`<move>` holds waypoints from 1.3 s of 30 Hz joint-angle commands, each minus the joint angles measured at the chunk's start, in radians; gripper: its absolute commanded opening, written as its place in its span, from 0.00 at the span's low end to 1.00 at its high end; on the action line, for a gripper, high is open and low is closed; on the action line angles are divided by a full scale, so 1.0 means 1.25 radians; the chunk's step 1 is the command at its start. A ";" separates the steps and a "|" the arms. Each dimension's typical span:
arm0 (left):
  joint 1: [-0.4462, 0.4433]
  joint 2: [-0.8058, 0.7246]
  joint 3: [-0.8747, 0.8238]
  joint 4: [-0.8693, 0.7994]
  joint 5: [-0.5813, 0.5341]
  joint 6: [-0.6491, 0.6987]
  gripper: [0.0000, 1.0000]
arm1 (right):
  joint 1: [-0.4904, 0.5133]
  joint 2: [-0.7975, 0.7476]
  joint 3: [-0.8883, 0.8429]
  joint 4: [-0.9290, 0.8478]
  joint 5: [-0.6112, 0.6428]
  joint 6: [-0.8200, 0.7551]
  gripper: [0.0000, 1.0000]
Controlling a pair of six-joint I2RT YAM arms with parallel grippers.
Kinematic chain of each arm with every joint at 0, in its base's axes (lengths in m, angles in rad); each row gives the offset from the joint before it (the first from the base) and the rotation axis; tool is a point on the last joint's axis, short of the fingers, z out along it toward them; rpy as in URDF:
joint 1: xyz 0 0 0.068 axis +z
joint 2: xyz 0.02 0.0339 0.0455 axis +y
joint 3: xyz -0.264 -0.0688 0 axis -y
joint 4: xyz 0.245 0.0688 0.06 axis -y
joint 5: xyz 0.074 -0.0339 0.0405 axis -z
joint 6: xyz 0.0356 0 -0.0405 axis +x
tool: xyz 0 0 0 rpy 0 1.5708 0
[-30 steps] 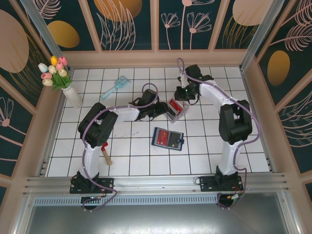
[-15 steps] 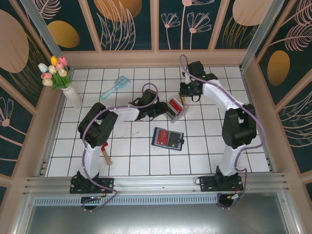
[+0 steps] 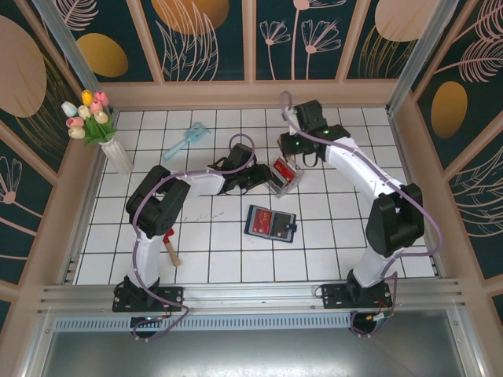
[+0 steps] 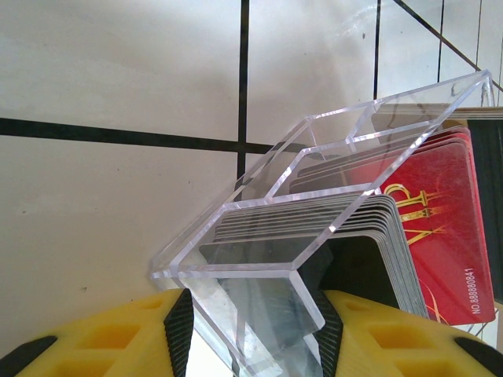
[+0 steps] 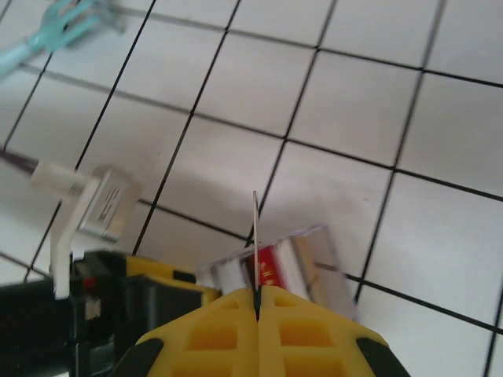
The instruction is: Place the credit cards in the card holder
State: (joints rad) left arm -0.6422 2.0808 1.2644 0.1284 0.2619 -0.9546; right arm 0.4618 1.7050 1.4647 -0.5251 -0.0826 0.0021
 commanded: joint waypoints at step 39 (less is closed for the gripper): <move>0.010 -0.345 -0.170 0.298 0.066 -0.039 0.74 | -0.096 -0.223 -0.239 0.299 -0.381 0.311 0.00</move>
State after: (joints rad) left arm -0.6399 1.6817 1.0821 0.3313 0.2623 -0.9741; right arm 0.3473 1.4456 1.2152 -0.2592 -0.3649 0.2546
